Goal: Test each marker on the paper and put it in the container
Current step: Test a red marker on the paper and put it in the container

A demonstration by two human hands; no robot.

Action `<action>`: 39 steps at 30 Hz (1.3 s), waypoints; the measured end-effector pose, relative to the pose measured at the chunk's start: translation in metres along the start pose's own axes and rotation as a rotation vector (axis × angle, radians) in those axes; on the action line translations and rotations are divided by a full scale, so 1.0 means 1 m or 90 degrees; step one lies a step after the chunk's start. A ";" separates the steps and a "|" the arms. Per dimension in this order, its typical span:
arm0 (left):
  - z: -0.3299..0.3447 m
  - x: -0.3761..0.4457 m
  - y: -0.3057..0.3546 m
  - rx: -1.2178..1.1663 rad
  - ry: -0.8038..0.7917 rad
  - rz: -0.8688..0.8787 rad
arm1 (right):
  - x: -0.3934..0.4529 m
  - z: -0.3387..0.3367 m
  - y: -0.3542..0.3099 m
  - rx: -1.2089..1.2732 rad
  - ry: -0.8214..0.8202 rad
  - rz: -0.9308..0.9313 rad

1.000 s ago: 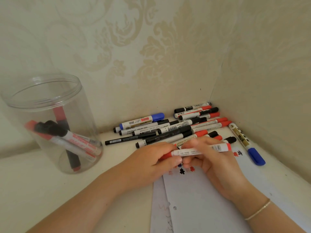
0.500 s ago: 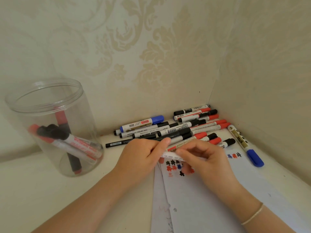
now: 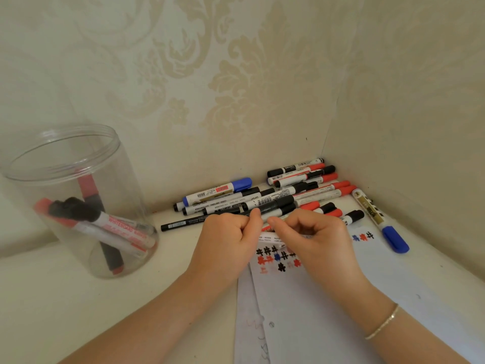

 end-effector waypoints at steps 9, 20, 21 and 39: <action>-0.024 0.014 0.023 0.006 0.078 0.074 | 0.002 0.009 -0.014 0.068 -0.067 0.085; -0.154 0.039 0.074 -0.303 0.304 0.017 | 0.038 0.072 -0.126 0.251 -0.095 -0.064; -0.166 0.042 0.077 -0.273 0.309 0.035 | 0.038 0.082 -0.133 0.263 -0.101 -0.066; -0.234 0.084 0.043 0.253 0.082 0.015 | 0.056 0.185 -0.188 -0.145 -0.263 -0.177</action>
Point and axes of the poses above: each hand's wrist, its own x-axis towards the middle knuckle, its own z-axis out of the palm, y = z × x, the point moved 10 cm from there along x, towards the middle knuckle, and after that the axes turned 10 degrees about y, right-handed, at the moved point
